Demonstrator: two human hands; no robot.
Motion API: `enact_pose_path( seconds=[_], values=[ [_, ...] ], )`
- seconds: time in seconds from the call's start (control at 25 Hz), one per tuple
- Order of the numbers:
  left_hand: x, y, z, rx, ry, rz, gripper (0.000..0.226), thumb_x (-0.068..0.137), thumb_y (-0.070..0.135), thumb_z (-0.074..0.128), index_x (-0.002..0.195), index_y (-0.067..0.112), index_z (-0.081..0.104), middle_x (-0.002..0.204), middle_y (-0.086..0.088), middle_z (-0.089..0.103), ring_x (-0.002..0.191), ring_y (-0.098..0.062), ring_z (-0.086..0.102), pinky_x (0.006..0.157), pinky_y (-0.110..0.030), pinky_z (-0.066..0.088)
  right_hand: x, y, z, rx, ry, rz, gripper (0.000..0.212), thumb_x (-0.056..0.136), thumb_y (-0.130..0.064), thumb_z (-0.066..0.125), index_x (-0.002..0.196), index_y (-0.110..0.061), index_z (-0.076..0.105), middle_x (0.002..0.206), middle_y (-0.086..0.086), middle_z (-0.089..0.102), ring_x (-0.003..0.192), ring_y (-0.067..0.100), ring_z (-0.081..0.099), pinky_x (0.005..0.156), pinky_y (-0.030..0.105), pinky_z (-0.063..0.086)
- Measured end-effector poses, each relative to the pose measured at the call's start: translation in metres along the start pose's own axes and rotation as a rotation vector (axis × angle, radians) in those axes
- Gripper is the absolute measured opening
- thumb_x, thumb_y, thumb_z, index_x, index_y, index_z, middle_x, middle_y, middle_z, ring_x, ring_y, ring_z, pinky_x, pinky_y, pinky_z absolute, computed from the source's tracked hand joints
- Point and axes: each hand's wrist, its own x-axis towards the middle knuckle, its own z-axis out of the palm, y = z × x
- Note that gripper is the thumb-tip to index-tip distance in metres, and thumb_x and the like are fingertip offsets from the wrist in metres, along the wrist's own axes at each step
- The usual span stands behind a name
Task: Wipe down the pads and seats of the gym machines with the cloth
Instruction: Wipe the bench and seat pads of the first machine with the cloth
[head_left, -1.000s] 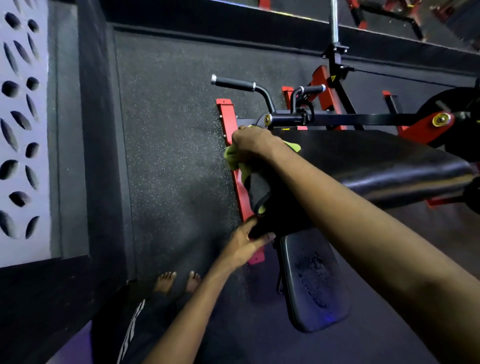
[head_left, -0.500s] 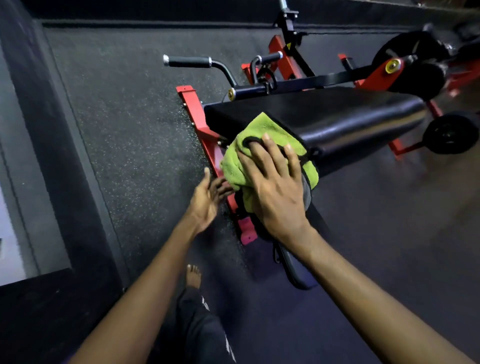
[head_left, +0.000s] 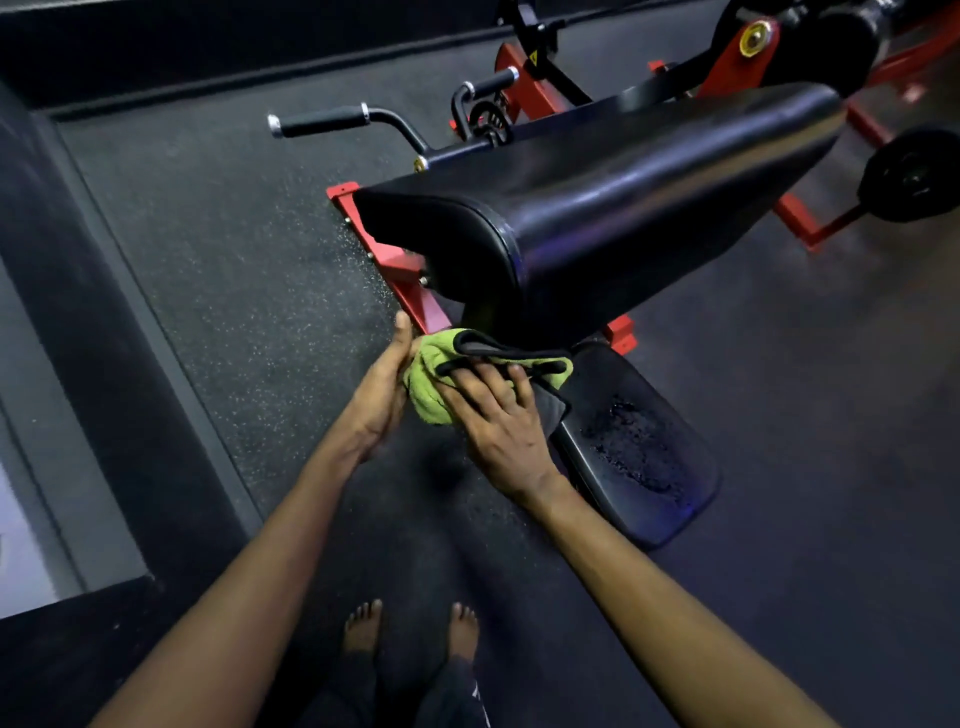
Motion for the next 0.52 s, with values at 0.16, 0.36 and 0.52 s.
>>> enact_pose_path(
  seconds=[0.16,0.36,0.52],
  values=[
    [0.002,0.023,-0.006,0.433,-0.047,0.089,0.084,0.072,0.078,0.064,0.122,0.011,0.064,0.120,0.001,0.068,0.115,-0.007,0.061,0.106,-0.031,0.047,-0.026,0.007,0.020,0.143,0.032,0.004,0.050,0.091,-0.009,0.048,0.139,-0.018,0.060,0.140,0.002,0.041,0.133,0.028,0.039,0.124,0.047,0.010],
    [0.000,-0.012,0.032,0.616,0.115,0.262,0.070,0.074,0.011,0.086,0.132,0.018,0.048,0.124,0.016,0.057,0.112,0.014,0.056,0.095,-0.007,0.042,-0.052,-0.041,0.029,0.744,0.073,0.695,0.077,0.072,0.006,0.050,0.144,-0.022,0.045,0.151,0.007,0.033,0.148,0.022,0.027,0.124,0.036,0.022],
    [0.008,-0.035,0.035,0.654,0.260,0.319,0.054,0.078,0.020,0.084,0.124,0.019,0.055,0.116,0.017,0.064,0.109,0.013,0.059,0.094,-0.011,0.045,-0.035,-0.074,0.022,1.201,0.405,1.244,0.070,0.080,0.003,0.053,0.142,-0.029,0.048,0.145,-0.003,0.052,0.139,0.001,0.042,0.115,0.022,0.034]
  ],
)
